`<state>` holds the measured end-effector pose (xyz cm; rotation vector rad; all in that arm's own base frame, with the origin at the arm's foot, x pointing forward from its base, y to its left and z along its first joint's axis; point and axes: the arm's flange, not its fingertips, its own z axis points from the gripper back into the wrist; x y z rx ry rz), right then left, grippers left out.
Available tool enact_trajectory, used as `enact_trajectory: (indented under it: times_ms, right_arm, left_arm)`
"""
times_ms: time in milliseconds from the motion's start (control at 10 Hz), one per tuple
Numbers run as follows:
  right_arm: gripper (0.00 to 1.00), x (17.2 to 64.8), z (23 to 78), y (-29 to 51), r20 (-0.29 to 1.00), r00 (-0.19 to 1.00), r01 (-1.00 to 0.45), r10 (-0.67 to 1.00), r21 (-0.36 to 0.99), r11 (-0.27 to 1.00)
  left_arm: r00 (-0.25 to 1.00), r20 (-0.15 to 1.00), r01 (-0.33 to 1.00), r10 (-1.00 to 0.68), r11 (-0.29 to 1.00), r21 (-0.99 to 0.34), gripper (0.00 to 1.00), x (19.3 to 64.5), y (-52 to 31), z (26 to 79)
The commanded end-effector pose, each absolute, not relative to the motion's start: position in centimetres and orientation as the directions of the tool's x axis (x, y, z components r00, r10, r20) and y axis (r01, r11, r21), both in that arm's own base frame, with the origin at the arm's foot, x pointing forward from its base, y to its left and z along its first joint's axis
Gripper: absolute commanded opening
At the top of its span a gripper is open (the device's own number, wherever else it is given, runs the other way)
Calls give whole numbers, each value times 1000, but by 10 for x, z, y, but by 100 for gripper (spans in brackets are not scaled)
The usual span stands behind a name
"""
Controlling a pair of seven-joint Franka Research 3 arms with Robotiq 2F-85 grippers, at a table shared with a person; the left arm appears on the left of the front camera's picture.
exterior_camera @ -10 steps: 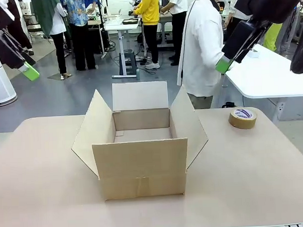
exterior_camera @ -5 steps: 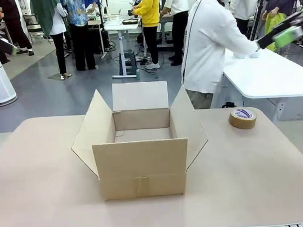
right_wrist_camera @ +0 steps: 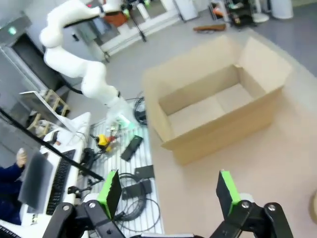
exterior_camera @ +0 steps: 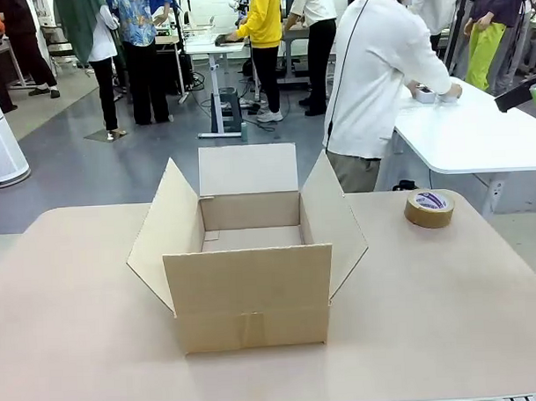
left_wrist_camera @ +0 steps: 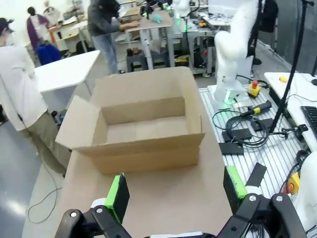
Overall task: Wrap the clocks to prevent damage.
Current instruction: Open the side flaps of the Package Box.
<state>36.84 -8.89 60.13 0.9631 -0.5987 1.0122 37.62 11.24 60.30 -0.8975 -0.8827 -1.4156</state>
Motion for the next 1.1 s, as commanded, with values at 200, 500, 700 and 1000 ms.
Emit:
enact_trajectory:
  times_ms: [200,500,700,1000]
  right_arm:
    - [100,351,612,-70,816,371,-914,443,238,327]
    - [33,344,617,-66,792,375,-910,482,215,354]
    - [0,343,616,-64,775,391,-902,496,214,376]
    - [4,344,614,-58,757,411,-890,507,212,405]
  left_arm:
    - [-24,889,997,-458,51,53,100,369,100,606]
    - [-24,866,996,-499,66,66,46,365,95,613]
    - [-16,866,995,-500,75,61,39,363,96,611]
    - [-2,857,995,-516,84,52,0,365,98,614]
